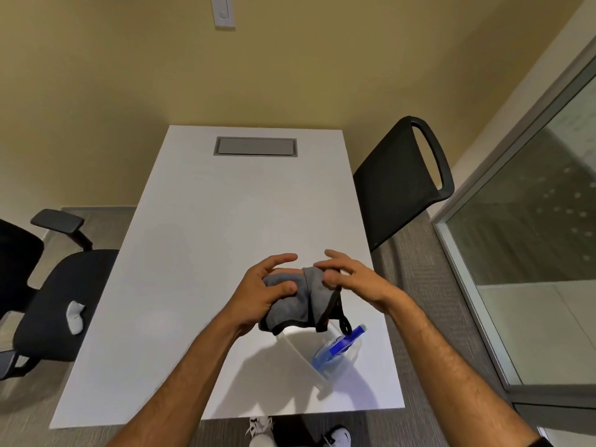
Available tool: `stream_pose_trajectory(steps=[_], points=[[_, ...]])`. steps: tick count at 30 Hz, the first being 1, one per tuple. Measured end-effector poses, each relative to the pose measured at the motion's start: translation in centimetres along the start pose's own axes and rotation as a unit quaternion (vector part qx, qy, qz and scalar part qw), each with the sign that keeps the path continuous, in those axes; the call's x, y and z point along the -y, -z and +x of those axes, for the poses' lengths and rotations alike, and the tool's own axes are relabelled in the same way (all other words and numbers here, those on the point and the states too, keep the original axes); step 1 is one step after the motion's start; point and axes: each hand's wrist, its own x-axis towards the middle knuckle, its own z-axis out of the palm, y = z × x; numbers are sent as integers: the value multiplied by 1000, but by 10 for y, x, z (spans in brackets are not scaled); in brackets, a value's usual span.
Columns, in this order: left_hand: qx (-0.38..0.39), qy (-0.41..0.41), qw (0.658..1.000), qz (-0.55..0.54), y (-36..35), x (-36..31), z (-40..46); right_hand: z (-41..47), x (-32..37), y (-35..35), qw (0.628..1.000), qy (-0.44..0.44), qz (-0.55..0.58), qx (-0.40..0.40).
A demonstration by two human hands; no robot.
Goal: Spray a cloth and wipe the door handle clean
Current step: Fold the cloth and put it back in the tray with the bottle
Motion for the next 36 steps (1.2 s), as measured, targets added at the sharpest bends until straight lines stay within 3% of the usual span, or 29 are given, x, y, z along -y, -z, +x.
stream_pose_trajectory(steps=[3, 7, 17, 23, 27, 31, 36], points=[[3, -10, 999, 39, -1, -3, -1, -2, 10, 0, 996, 41, -30, -75], [2, -29, 998, 53, -4, -7, -3, -3, 8, -11, 978, 80, -190, -10], [14, -39, 999, -33, 15, -12, -13, 2, -1, 16, 979, 53, -192, -32], [32, -40, 995, -87, 18, -16, -10, 9, 3, 0, 976, 64, -187, 96], [24, -46, 996, -79, 22, -17, -6, 18, 4, 1, 975, 33, -185, 118], [22, -21, 999, -42, 27, -10, -3, 24, -2, 9, 977, 18, -177, 122], [71, 109, 991, 32, 32, 3, 4, 35, -6, 16, 979, 5, -152, 135]])
